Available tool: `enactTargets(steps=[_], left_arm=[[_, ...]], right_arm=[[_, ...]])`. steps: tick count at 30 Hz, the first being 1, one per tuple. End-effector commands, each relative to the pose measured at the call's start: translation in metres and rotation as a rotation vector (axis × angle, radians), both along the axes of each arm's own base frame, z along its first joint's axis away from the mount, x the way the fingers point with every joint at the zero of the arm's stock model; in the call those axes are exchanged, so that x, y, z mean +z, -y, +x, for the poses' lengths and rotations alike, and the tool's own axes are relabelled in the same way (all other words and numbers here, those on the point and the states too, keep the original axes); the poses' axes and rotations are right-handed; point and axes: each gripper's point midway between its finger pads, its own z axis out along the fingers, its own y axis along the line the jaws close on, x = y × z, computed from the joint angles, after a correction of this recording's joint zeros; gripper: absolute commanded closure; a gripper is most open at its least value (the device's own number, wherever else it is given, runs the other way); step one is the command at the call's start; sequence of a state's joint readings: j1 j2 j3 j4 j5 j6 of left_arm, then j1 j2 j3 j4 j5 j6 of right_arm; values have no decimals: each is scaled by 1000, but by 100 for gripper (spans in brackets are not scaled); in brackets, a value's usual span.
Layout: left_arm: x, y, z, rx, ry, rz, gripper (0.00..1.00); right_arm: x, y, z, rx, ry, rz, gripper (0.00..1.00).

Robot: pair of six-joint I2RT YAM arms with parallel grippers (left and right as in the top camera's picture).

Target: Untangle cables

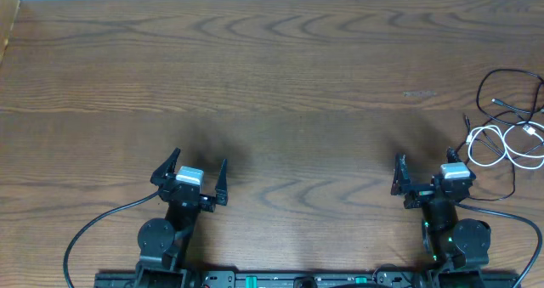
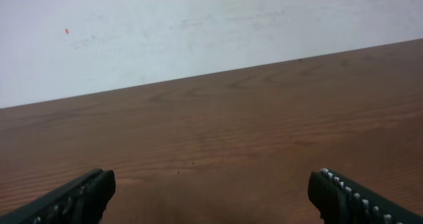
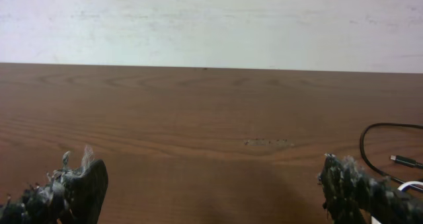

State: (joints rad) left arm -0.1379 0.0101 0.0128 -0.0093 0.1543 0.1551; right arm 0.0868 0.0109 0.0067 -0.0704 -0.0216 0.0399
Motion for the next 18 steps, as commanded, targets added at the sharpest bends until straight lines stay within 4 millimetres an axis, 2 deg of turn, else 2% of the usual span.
enactTargets(steps=[1,6,18], left_arm=[[-14,-1,-1,0,-44,13,3],[-14,-12,1,44,-44,12,2],[-14,-12,1,45,-46,13,2]], right_arm=[[0,-1,0,3,2,-12,1],[0,-1,0,3,2,-12,1],[0,-1,0,3,2,-12,1]])
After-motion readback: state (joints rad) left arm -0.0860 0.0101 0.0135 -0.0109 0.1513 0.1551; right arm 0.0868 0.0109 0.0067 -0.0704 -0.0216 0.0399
